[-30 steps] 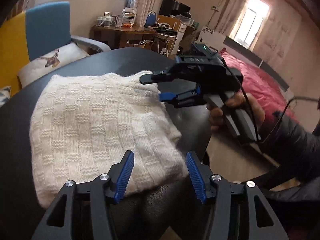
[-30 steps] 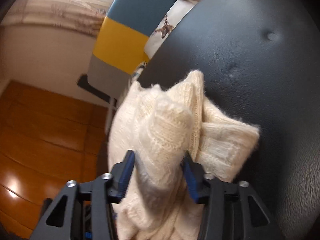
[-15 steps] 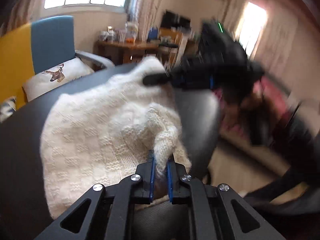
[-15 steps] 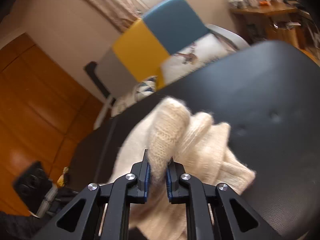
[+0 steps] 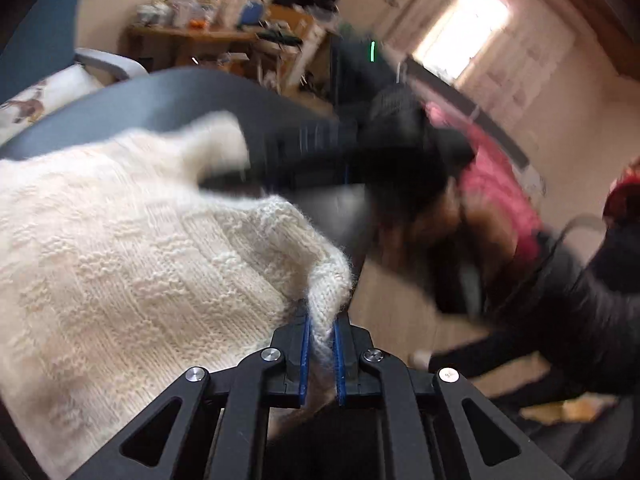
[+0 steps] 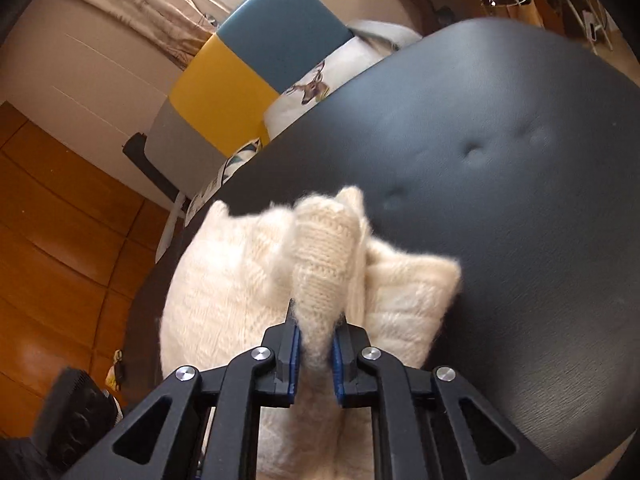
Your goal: Fold clothes
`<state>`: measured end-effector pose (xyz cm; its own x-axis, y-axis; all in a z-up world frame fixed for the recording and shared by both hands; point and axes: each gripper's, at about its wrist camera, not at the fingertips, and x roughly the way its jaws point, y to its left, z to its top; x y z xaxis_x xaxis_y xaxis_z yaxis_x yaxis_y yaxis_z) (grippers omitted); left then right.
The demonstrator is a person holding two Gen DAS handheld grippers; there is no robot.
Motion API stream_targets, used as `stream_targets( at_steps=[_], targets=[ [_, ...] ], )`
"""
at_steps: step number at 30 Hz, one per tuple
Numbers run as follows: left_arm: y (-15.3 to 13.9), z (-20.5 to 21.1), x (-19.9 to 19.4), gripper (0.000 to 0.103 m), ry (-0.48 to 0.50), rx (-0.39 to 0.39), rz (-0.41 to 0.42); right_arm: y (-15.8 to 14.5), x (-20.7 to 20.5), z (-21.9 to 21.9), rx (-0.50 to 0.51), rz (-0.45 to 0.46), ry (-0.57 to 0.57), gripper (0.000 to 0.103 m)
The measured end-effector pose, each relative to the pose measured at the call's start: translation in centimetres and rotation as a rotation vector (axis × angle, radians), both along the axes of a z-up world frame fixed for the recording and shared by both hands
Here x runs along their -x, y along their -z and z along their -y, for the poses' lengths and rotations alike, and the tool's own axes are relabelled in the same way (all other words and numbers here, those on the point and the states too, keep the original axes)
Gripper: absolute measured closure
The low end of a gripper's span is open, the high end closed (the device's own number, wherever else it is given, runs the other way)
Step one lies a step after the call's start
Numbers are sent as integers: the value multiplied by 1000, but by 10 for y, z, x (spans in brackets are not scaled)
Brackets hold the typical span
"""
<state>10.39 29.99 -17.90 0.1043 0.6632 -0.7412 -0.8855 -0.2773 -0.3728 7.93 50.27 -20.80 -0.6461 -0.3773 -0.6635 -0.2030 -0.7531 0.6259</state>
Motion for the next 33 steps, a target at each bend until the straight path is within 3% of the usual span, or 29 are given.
stream_targets(
  at_steps=[1,3,6,10,13,15,19,22,24,26,28,31,33],
  targets=[
    [7,-3,-4,92,12,29,-17,7,1,-3,12,16,9,92],
    [13,-4,9,90,-43,-9,91,21,1,-8,83,23,18,87],
    [10,0,19,82,-95,-58,163,17,1,-19,138,23,53,74],
    [-11,16,8,54,-92,-112,151,-28,-14,-21,0,-63,67,71],
    [-27,39,3,45,-109,-177,158,-68,-27,5,-71,-168,-42,71],
    [-31,54,8,44,-149,-189,132,-84,-33,31,-114,-204,-158,71],
    [-25,84,31,44,-293,-178,112,-74,-42,89,-292,-138,-365,71],
    [-17,93,40,44,-389,-158,98,-52,-39,104,-436,-33,-399,73],
    [-8,92,36,44,-395,-130,81,-34,-47,93,-469,24,-376,78],
    [1,86,26,44,-383,-87,50,-21,-45,86,-465,70,-362,83],
    [22,88,40,44,-364,-11,9,-17,-47,81,-441,63,-348,84],
    [26,87,30,44,-348,5,-51,-16,-50,76,-424,39,-331,84],
    [15,90,32,44,-353,-32,-18,-23,-58,63,-325,0,-294,81]
  ],
)
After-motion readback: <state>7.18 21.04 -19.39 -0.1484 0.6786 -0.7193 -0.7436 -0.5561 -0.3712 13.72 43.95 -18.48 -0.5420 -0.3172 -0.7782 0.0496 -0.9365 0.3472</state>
